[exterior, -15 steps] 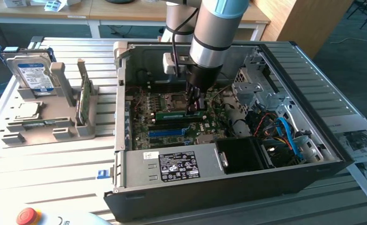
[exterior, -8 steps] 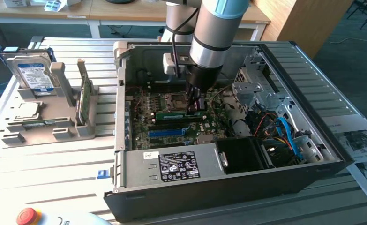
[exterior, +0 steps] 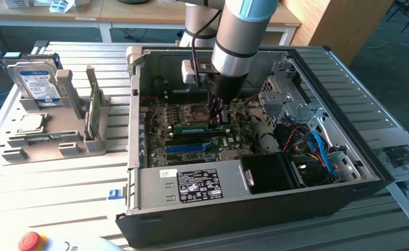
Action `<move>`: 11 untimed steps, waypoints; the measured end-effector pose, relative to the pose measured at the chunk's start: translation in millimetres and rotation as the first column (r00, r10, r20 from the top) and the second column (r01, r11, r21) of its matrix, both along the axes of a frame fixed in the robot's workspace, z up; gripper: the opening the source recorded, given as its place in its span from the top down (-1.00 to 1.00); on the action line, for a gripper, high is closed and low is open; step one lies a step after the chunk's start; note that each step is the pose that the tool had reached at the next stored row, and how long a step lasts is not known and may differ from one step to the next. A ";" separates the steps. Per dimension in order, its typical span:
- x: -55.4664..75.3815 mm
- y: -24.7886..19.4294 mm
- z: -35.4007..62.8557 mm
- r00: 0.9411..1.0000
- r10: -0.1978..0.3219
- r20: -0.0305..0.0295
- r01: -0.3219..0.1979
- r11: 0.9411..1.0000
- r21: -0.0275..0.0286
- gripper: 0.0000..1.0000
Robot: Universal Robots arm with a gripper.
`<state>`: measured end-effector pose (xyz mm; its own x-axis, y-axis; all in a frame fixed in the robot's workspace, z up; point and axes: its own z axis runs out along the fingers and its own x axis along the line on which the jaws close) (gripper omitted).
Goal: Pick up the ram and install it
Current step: 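Insert the ram into the slot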
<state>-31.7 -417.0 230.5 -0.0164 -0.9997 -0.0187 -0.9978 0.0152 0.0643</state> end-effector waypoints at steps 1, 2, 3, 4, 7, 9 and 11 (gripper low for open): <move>0.0 0.0 -0.1 1.000 0.000 0.000 0.000 1.000 0.000 0.76; 0.0 0.0 -0.1 1.000 0.000 0.000 0.000 1.000 0.000 0.76; 0.0 0.0 -0.1 1.000 0.000 0.000 0.000 1.000 0.000 0.76; 0.0 0.0 -0.1 1.000 0.000 0.000 0.000 1.000 0.000 0.76; 0.0 0.0 -1.0 1.000 0.000 0.000 0.000 1.000 0.000 0.76; 0.0 0.0 -1.7 1.000 0.000 0.000 0.000 1.000 0.000 0.76; 0.0 0.0 -2.5 1.000 0.000 0.000 0.000 1.000 0.000 0.76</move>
